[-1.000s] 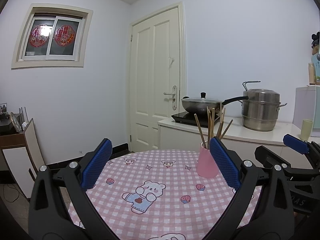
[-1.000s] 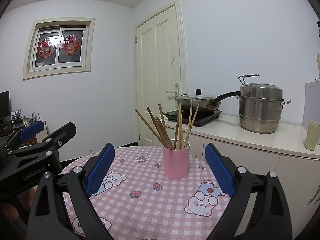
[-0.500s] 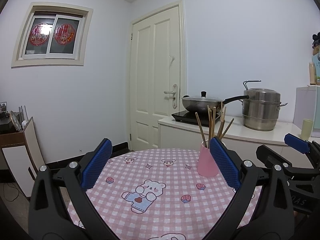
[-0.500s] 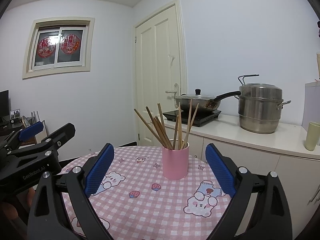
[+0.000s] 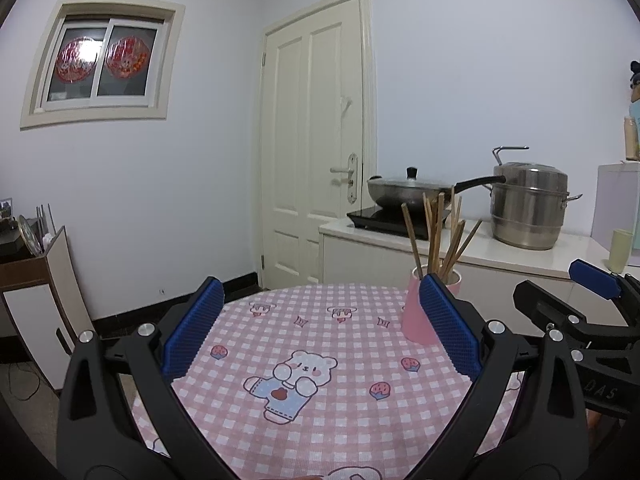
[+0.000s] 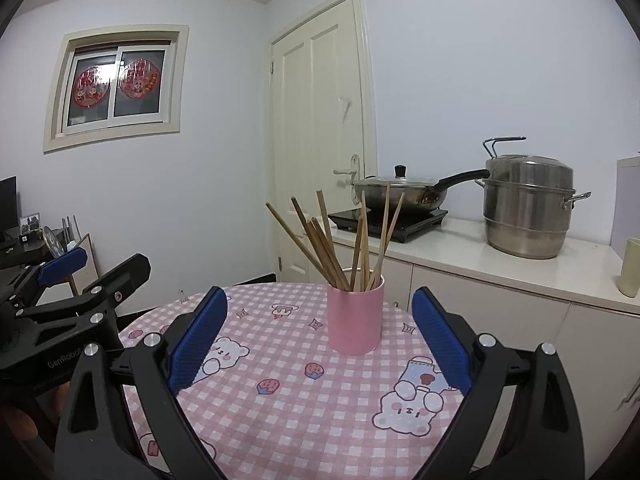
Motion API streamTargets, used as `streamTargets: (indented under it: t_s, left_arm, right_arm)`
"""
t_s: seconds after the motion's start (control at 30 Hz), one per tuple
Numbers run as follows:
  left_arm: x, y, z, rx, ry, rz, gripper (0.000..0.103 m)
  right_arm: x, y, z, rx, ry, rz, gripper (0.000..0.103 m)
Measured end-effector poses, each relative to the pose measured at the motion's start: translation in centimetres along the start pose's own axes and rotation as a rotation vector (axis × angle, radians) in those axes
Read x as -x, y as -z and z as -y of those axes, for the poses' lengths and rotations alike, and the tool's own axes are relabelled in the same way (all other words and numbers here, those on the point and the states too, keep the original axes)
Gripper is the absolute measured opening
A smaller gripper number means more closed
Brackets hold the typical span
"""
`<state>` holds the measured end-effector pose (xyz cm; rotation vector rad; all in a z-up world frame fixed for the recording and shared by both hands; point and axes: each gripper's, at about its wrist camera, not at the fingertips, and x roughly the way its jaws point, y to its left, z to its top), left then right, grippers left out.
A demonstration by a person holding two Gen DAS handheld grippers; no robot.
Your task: Organize utensils
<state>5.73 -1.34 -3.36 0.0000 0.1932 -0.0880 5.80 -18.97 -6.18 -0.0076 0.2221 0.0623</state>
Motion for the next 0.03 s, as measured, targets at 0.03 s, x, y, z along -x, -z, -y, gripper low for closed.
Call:
streamTargets:
  t_s: [0.03]
  left_arm:
    - [-0.35, 0.12, -0.14, 0.003, -0.004, -0.014, 0.096]
  right_arm:
    - [-0.29, 0.07, 0.04, 0.001, 0.001, -0.007, 0.090]
